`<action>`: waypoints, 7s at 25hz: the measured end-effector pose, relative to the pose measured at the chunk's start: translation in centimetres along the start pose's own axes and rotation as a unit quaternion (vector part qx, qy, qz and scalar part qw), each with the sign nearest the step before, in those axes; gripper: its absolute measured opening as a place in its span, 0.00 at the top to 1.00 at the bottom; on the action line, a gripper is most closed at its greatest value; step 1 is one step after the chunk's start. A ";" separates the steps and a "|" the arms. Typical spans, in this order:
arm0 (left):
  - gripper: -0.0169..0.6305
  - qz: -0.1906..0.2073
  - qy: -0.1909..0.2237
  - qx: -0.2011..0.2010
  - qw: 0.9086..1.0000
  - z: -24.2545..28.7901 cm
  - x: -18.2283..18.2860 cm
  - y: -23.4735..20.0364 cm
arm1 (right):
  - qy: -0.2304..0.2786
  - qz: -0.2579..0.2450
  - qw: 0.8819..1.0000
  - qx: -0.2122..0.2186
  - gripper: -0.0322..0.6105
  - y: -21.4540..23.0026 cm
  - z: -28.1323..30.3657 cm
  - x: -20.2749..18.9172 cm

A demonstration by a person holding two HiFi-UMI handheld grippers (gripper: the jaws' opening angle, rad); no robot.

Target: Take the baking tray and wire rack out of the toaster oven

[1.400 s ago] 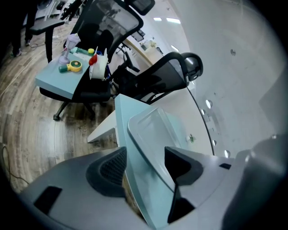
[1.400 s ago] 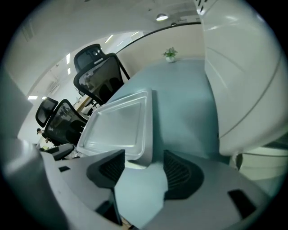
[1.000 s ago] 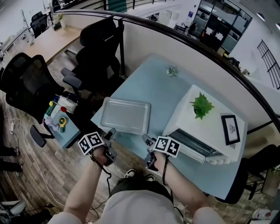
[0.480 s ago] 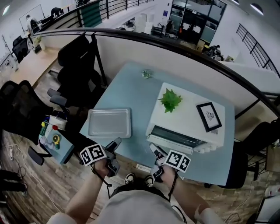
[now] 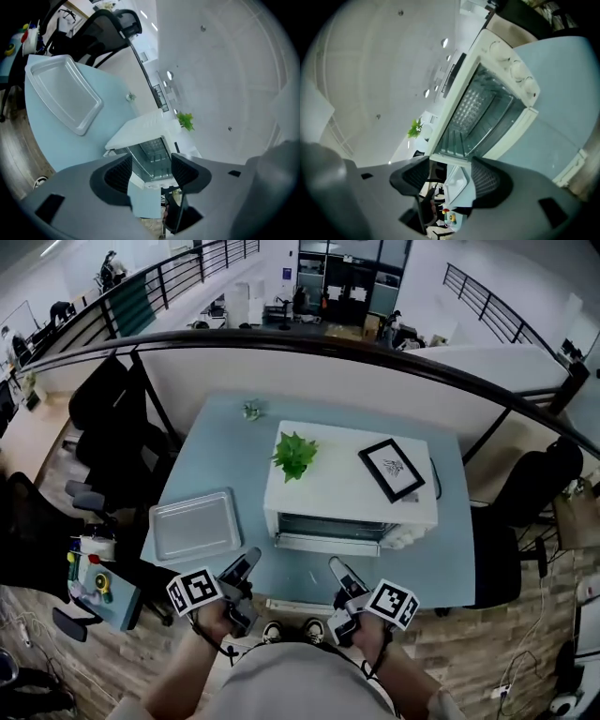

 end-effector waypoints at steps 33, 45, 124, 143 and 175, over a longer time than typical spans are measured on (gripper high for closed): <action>0.56 -0.036 0.031 -0.037 0.998 11.9 -0.6 0.5 | 0.144 0.130 0.981 0.010 0.53 7.3 -3.5 6.1; 0.61 -0.063 0.062 -0.043 0.995 16.8 0.0 -4.6 | 0.165 0.145 0.975 0.023 0.56 12.0 0.8 9.7; 0.96 -0.108 0.026 -0.093 0.989 9.8 -8.8 -5.8 | 0.206 0.207 0.956 0.031 0.94 13.6 -5.7 0.3; 0.96 -0.098 -0.035 -0.095 0.990 8.1 -11.4 -4.8 | 0.220 0.234 0.947 0.025 0.94 12.5 -10.3 -3.9; 0.96 -0.021 -0.317 -0.129 0.939 19.7 -28.0 5.3 | 0.475 0.308 0.824 -0.010 0.94 19.6 -30.9 -7.6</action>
Point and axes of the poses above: the fingertips, and each gripper's own axes: z forward along the fingers, y to its right, x out of its top, the point moved 2 cm from there along -z, backward along the fingers, and after that the axes turned 12 degrees about -y, right-handed, at the moved point
